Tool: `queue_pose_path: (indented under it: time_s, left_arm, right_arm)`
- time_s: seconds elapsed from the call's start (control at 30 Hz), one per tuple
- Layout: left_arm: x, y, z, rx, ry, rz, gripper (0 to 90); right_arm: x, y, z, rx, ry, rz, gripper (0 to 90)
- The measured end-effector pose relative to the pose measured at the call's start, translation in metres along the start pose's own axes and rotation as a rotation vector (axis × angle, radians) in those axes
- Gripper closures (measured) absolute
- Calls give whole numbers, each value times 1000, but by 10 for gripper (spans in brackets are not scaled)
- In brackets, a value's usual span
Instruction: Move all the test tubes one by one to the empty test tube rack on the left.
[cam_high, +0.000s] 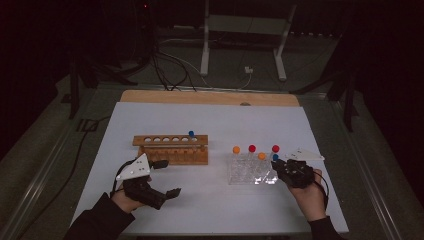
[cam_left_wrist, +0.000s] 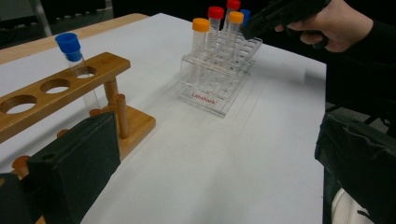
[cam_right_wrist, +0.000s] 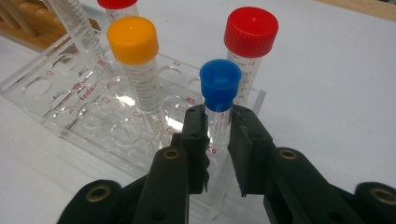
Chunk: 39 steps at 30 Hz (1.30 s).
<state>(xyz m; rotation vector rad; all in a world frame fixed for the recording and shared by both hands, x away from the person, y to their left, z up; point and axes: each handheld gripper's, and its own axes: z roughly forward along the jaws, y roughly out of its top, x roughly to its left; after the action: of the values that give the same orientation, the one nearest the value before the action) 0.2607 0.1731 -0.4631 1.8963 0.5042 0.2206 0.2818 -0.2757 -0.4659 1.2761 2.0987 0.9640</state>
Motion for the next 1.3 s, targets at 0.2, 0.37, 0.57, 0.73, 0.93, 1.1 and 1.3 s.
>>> queue_pose_path:
  time_s: [0.2,0.37,0.57,0.73,0.93,1.1,1.3]
  left_arm:
    - [0,0,0,1,-1,-4,10]
    - [1,-1,0,1,-3,-4,10]
    - [2,-1,0,1,0,-5,10]
    - [2,-1,-1,1,1,-5,10]
    - [2,0,-1,2,-2,-4,10]
    - [2,0,-1,0,-11,-9,10]
    - [1,1,-1,2,-17,-3,10]
  right_arm:
    - [1,1,1,-4,-11,13,768]
    - [1,2,-2,-6,-8,25,771]
    - [2,7,-14,-39,-14,12,772]
    - [3,16,-32,-88,-28,-2,772]
    - [9,24,-52,-137,-35,-27,772]
    - [18,29,-63,-164,-10,-52,772]
    - [36,35,-68,-185,41,-90,772]
